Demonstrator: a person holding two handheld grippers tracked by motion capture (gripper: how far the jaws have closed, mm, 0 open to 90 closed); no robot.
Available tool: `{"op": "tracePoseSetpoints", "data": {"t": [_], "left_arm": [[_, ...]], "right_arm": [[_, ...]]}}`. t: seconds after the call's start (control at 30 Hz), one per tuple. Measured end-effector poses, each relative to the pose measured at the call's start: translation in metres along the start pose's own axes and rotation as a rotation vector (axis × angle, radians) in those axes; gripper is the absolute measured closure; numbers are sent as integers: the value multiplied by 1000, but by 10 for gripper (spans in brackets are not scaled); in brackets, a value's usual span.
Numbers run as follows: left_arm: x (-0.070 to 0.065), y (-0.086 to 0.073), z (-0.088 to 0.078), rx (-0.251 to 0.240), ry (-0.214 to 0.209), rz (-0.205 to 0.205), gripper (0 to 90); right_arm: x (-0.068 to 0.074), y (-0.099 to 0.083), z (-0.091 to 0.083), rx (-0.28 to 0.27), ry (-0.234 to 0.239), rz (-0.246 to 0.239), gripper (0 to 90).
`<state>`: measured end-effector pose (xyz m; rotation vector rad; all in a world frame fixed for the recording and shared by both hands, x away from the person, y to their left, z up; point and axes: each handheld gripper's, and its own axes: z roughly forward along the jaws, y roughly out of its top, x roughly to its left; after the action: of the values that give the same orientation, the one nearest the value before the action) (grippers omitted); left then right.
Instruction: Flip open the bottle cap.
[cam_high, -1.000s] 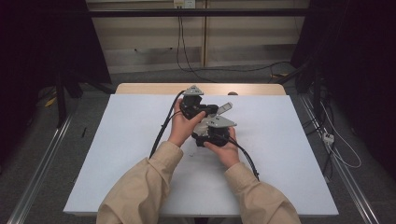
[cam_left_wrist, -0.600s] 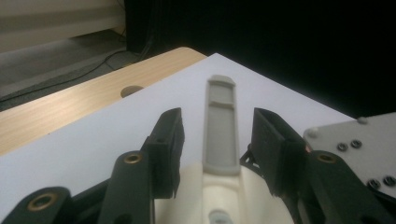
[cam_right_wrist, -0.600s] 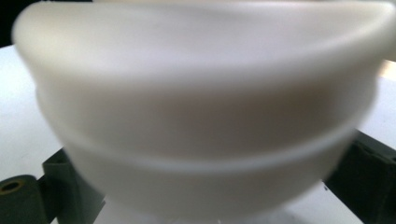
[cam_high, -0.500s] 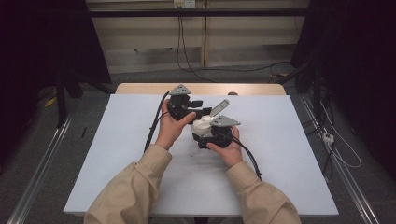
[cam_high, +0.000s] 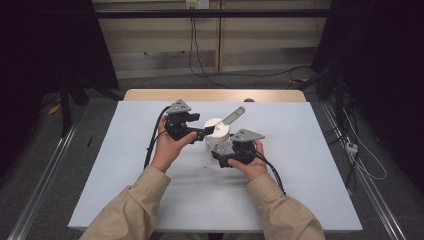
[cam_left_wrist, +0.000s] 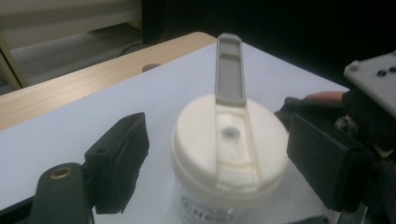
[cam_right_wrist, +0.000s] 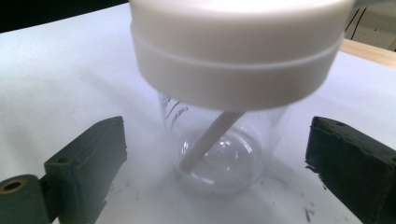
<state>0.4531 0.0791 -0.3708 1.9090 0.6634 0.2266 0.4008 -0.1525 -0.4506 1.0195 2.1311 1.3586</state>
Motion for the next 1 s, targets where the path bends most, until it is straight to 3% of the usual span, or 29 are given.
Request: {"op": "tracePoseSetpoints", "data": {"t": [0.43,0.67,1.0], "left_arm": [[6,-35,-27,42,26,-3,135],[12,-56,-43,24,27,-49,113],[18,-80,-76,11,44,-58,83]], "right_arm": [[-1,-9,-30,21,13,0,57],[-1,-15,-41,18,14,-7,69],[0,-25,-60,22,14,-3,68]]}}
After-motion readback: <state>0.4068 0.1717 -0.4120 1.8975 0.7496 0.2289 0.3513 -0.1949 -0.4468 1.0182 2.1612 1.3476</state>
